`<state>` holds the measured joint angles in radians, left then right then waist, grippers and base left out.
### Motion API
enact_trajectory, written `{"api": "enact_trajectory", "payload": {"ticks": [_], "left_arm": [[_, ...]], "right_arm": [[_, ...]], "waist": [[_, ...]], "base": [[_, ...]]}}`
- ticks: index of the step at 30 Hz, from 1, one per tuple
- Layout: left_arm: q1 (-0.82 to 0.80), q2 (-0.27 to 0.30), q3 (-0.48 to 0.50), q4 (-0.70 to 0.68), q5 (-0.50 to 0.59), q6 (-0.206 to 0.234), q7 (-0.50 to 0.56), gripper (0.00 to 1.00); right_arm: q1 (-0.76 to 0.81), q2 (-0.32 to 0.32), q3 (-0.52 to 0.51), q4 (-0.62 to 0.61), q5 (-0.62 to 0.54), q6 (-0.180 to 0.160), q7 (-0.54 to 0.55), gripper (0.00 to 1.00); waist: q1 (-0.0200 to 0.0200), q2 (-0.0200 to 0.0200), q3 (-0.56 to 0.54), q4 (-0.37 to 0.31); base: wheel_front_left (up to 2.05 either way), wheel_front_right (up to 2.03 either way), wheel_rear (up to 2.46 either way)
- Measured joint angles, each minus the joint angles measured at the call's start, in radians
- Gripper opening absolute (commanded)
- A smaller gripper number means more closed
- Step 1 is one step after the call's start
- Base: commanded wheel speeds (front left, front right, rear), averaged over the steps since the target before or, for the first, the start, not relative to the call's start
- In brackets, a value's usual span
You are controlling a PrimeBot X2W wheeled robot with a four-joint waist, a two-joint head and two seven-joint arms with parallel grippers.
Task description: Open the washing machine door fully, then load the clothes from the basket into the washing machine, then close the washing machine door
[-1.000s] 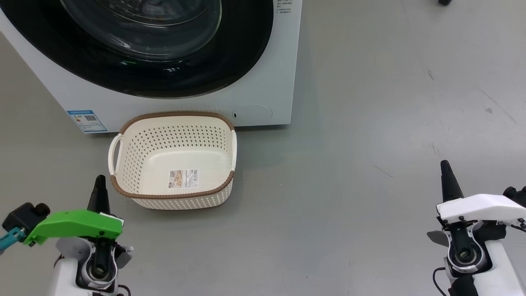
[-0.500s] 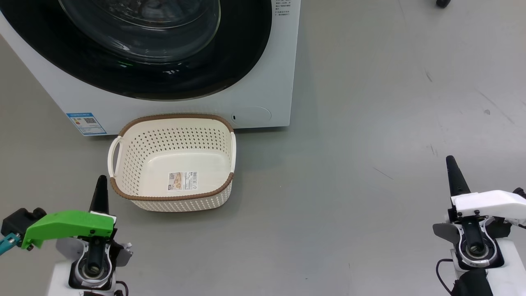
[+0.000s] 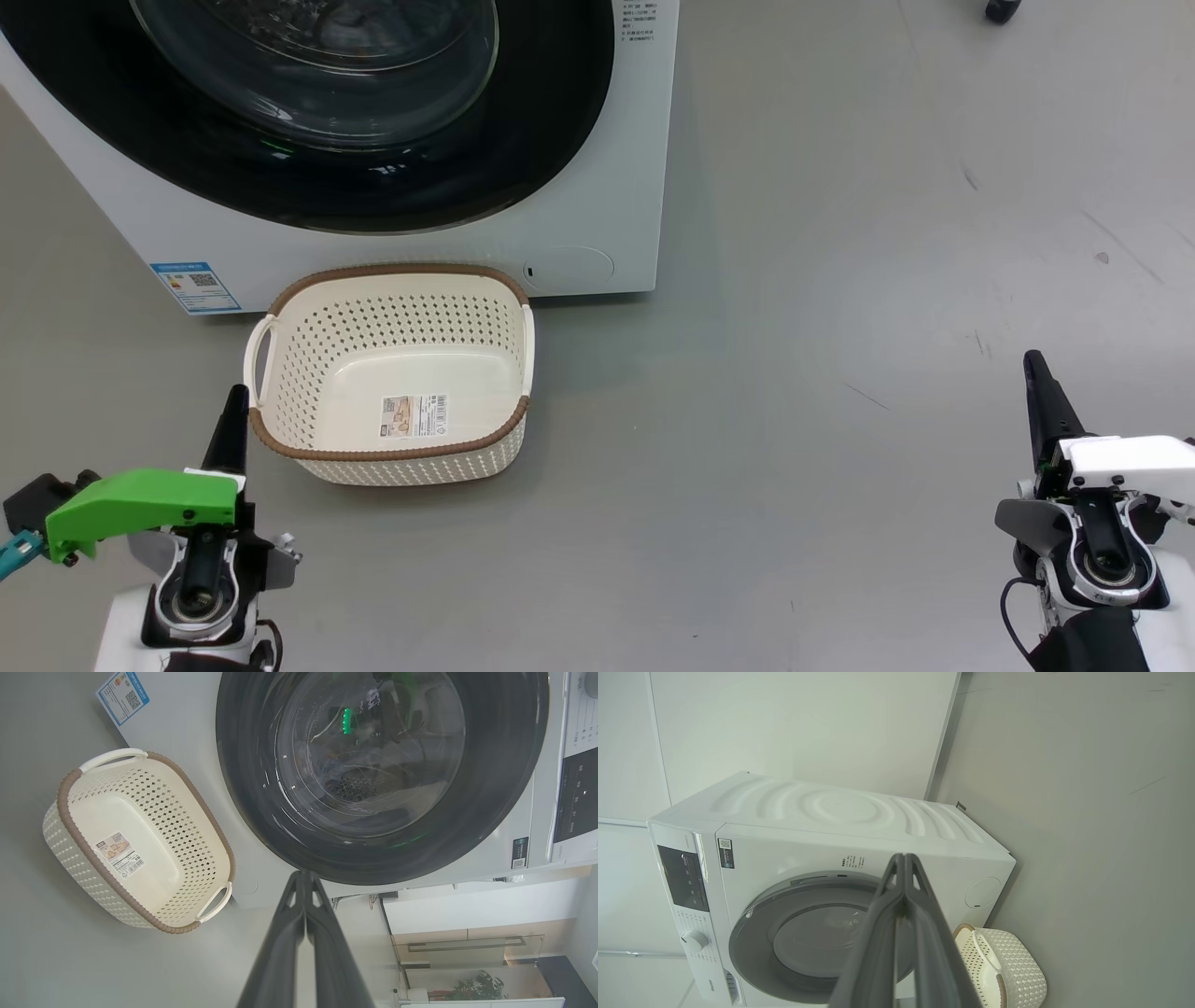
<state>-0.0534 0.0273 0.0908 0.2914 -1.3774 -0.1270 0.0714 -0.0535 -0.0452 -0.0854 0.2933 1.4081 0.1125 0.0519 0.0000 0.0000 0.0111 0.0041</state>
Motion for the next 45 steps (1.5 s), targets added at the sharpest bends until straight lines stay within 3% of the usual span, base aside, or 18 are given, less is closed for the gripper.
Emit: {"api": "enact_trajectory", "payload": {"ticks": [17,45], "left_arm": [[-0.010,0.000,0.003,-0.007,-0.219,0.000,0.051,0.00],[-0.010,0.000,0.002,-0.010,-0.219,0.000,0.050,0.00]], "right_arm": [[-0.002,0.006,-0.045,-0.008,0.193,0.004,0.049,0.00],[-0.004,0.006,-0.046,-0.011,0.193,0.004,0.057,0.00]], "waist": [[0.0000,0.0000,-0.009,-0.004],[0.0000,0.0000,-0.008,-0.004]], "base": [[0.00,0.00,0.00],[0.00,0.00,0.00]]}}
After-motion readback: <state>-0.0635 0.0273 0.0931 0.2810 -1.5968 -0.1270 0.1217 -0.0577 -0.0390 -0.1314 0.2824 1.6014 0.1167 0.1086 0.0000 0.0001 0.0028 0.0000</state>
